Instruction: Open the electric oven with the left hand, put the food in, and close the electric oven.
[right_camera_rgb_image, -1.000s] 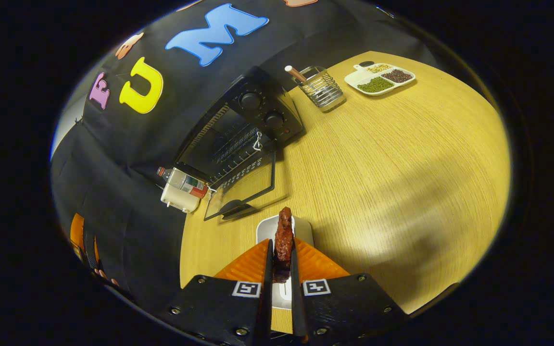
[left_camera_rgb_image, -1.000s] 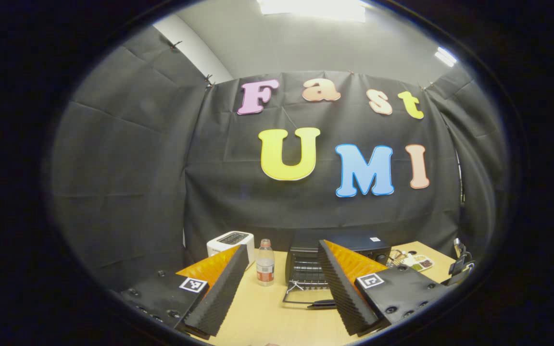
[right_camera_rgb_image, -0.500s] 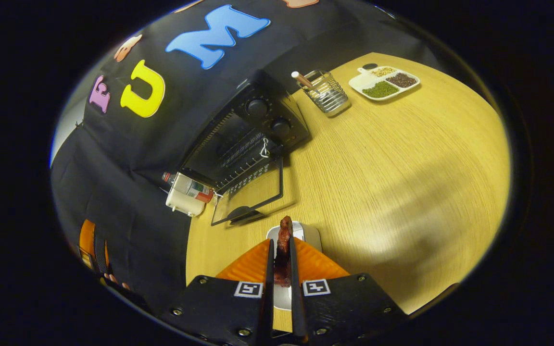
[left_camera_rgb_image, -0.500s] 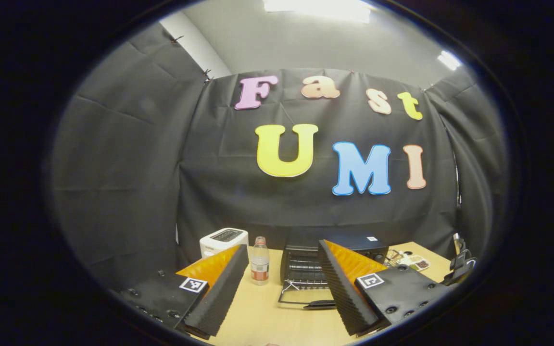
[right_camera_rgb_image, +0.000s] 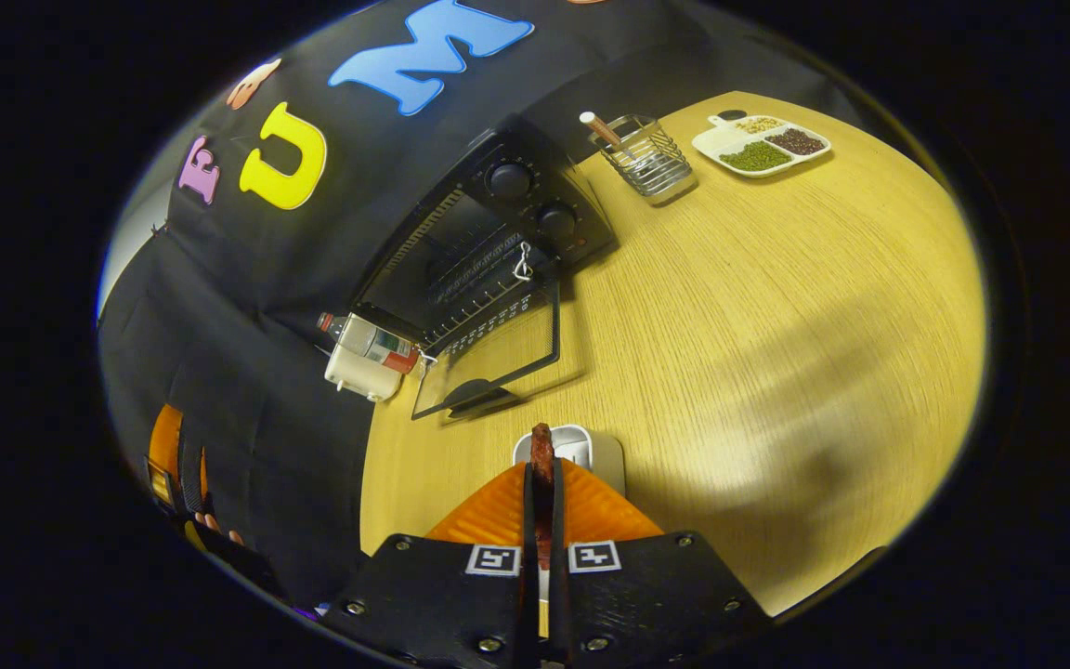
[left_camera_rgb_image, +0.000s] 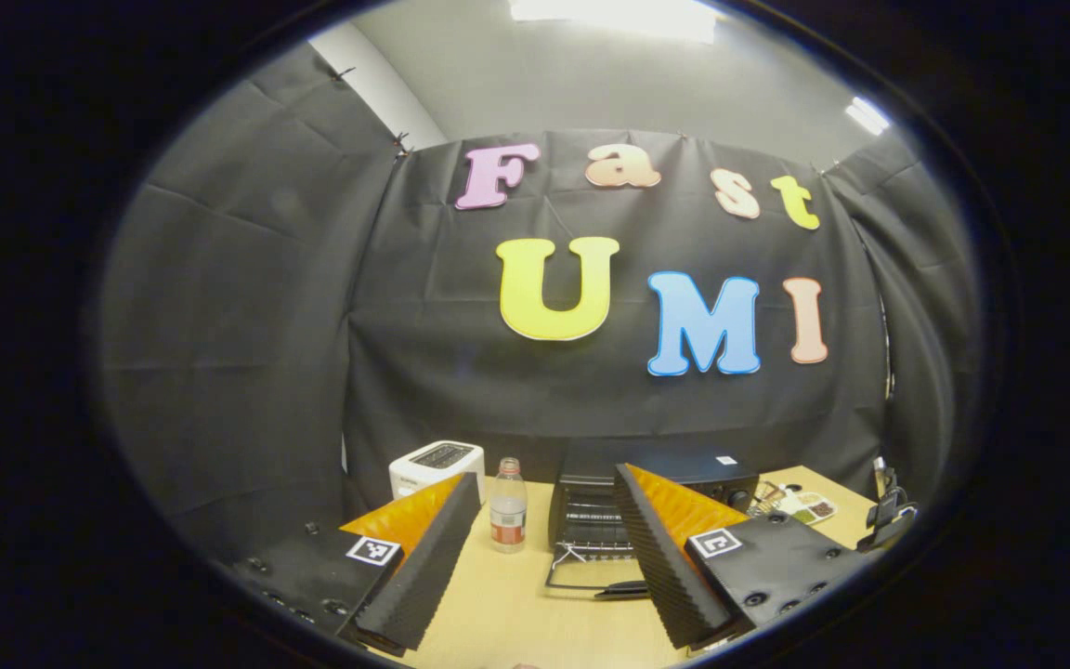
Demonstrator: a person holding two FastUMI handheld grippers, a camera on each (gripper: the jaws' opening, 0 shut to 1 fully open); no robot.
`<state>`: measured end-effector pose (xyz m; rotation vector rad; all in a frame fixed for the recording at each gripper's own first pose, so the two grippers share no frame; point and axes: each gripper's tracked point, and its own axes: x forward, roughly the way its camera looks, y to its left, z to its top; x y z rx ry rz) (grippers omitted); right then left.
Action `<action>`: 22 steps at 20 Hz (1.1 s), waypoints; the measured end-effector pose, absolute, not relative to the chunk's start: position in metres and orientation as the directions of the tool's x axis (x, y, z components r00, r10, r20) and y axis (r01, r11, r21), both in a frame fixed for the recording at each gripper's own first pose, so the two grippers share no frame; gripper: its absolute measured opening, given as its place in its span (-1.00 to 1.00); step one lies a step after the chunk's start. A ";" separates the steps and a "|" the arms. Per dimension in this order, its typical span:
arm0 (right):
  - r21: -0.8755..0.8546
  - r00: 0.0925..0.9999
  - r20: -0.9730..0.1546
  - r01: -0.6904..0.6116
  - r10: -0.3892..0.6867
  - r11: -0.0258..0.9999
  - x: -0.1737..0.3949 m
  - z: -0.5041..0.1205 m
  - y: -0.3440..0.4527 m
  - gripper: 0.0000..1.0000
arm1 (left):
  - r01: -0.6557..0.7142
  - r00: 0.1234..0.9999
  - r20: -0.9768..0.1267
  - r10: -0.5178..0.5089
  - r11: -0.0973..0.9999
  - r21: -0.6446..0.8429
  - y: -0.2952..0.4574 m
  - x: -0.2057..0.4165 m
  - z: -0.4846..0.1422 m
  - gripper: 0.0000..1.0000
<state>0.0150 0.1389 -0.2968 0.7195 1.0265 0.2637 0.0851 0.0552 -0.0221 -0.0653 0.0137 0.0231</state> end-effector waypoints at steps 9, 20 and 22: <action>0.732 0.606 -0.596 0.143 0.526 0.666 0.043 -0.245 0.137 -0.91 | 0.007 1.000 -0.012 -0.007 0.998 -0.067 0.046 0.088 -0.023 1.00; 0.809 0.691 -0.505 0.171 0.517 0.562 0.114 -0.220 0.163 -0.91 | -0.015 0.999 -0.034 0.013 0.998 -0.060 0.077 0.105 -0.032 0.94; 0.821 0.705 -0.492 0.180 0.510 0.542 0.128 -0.220 0.170 -0.91 | -0.018 0.999 -0.043 0.016 0.998 -0.053 0.087 0.113 -0.036 1.00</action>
